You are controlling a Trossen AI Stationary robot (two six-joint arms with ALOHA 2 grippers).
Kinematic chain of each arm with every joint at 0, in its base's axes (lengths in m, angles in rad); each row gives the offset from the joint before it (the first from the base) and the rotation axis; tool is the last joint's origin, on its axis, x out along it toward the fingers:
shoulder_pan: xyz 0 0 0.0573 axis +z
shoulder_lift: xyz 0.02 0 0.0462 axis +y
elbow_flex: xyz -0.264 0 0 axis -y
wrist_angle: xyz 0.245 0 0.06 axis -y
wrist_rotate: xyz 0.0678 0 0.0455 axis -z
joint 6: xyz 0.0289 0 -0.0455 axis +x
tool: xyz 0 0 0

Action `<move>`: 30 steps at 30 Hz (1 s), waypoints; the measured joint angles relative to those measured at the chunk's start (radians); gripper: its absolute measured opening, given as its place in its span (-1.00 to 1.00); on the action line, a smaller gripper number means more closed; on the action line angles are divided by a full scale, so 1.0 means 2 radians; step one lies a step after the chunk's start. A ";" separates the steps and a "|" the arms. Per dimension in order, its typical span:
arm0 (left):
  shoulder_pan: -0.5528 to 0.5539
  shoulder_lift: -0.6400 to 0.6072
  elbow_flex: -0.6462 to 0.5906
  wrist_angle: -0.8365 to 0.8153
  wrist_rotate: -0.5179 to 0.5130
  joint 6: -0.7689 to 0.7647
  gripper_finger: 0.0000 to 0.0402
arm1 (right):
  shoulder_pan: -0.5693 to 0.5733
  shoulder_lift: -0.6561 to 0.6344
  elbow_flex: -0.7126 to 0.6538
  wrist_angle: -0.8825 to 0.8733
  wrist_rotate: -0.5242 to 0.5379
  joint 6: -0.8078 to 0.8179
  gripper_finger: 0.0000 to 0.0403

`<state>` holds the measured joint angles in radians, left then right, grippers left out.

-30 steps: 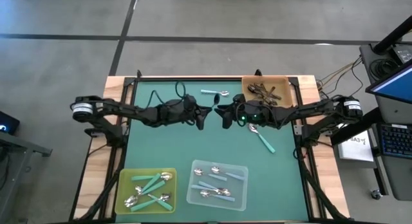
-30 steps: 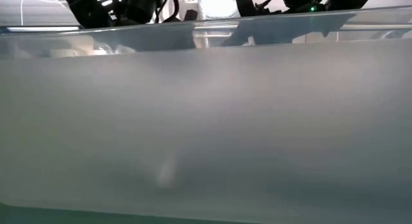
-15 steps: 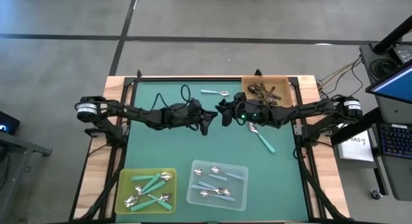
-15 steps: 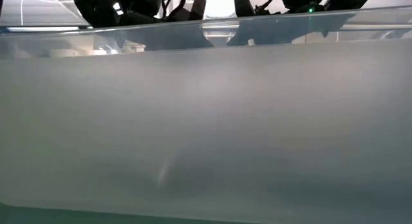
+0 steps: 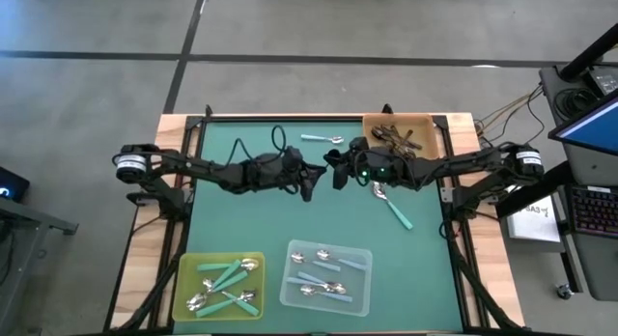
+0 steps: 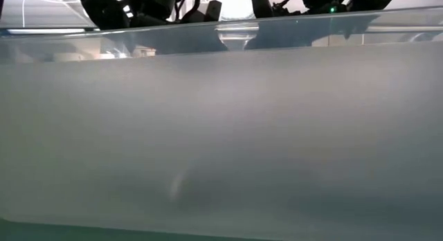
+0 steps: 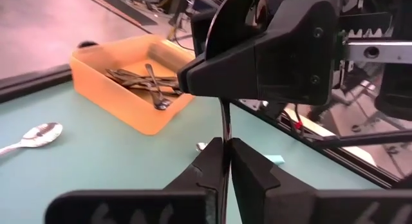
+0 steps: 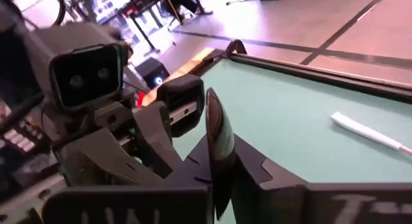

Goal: Sort silverware by color (type)
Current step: Put the black spoon into the orange bin

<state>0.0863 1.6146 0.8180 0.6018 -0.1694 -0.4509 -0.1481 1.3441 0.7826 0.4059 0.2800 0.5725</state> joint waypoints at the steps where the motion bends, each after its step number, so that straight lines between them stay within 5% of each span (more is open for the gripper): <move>1: 0.001 0.000 0.000 0.000 0.010 -0.001 -0.94 | -0.002 0.000 0.002 -0.006 -0.001 -0.006 -0.95; 8: -0.003 -0.009 0.004 0.008 0.082 0.000 -0.79 | -0.021 0.002 0.070 -0.164 0.064 -0.077 -0.95; 15: -0.001 -0.009 0.003 -0.006 0.086 0.011 -0.73 | -0.039 0.001 0.205 -0.469 0.246 -0.164 -0.95; 20: 0.001 -0.009 0.003 -0.015 0.081 0.027 -0.73 | -0.071 0.000 0.234 -0.619 0.277 -0.140 -0.95; 30: 0.000 -0.008 0.003 -0.014 0.078 0.030 -0.73 | -0.179 0.001 0.135 -0.617 0.294 -0.164 -0.95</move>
<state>0.0872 1.5978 0.8234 0.5744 -0.0143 -0.3908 -0.5059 1.3464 1.0521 -0.8283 0.8676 0.2438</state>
